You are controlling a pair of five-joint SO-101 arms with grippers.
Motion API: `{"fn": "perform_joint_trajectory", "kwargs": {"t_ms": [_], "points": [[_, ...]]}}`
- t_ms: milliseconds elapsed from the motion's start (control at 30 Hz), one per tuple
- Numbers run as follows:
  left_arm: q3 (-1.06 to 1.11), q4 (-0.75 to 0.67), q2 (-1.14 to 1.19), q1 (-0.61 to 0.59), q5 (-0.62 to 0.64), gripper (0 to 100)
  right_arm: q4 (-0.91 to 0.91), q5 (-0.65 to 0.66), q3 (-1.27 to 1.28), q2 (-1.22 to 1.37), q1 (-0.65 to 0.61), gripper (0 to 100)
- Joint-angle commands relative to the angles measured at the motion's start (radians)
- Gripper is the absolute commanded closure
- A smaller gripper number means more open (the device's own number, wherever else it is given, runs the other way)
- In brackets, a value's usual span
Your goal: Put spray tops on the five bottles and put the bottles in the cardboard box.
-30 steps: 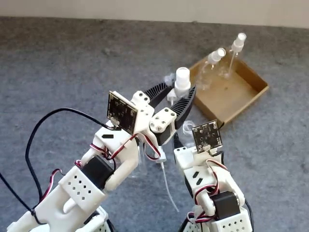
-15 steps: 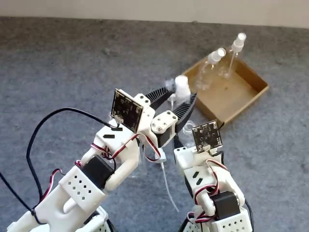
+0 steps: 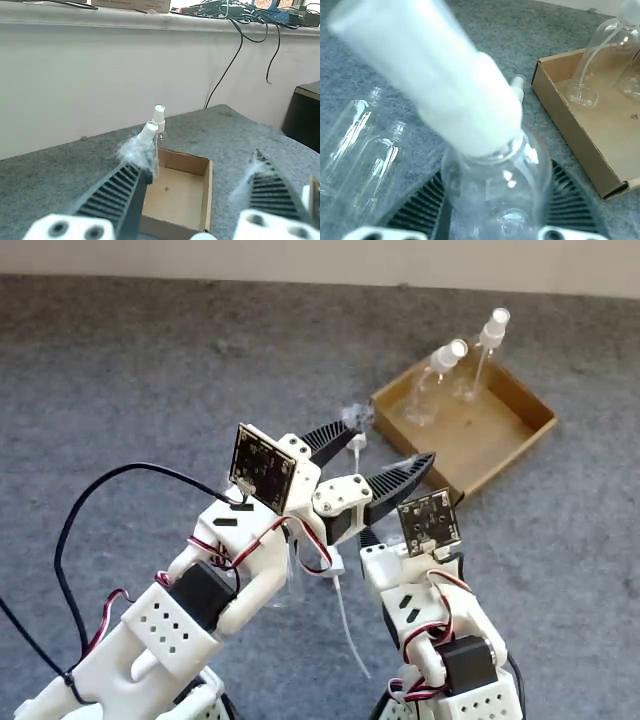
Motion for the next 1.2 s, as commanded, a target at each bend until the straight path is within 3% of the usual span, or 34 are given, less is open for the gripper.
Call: {"fn": "perform_joint_trajectory", "kwargs": {"t_ms": [0,400,567,867,1167], "points": [[-0.018,-0.002,-0.004,-0.01,0.009,73,-0.027,-0.008,-0.01,0.001,0.008,80.6],[-0.108,0.021,-0.005,-0.139,0.011,76,-0.027,-0.008,-0.008,0.001,0.008,80.6],[-0.147,0.184,-0.005,-0.133,0.009,99,-0.027,-0.008,-0.008,0.001,0.008,80.6],[-0.237,0.562,-0.005,-0.131,0.009,96,-0.027,-0.008,-0.008,0.001,0.008,80.6],[-0.237,0.735,-0.005,-0.13,0.009,96,-0.027,-0.008,-0.008,0.001,0.008,80.6]]}}
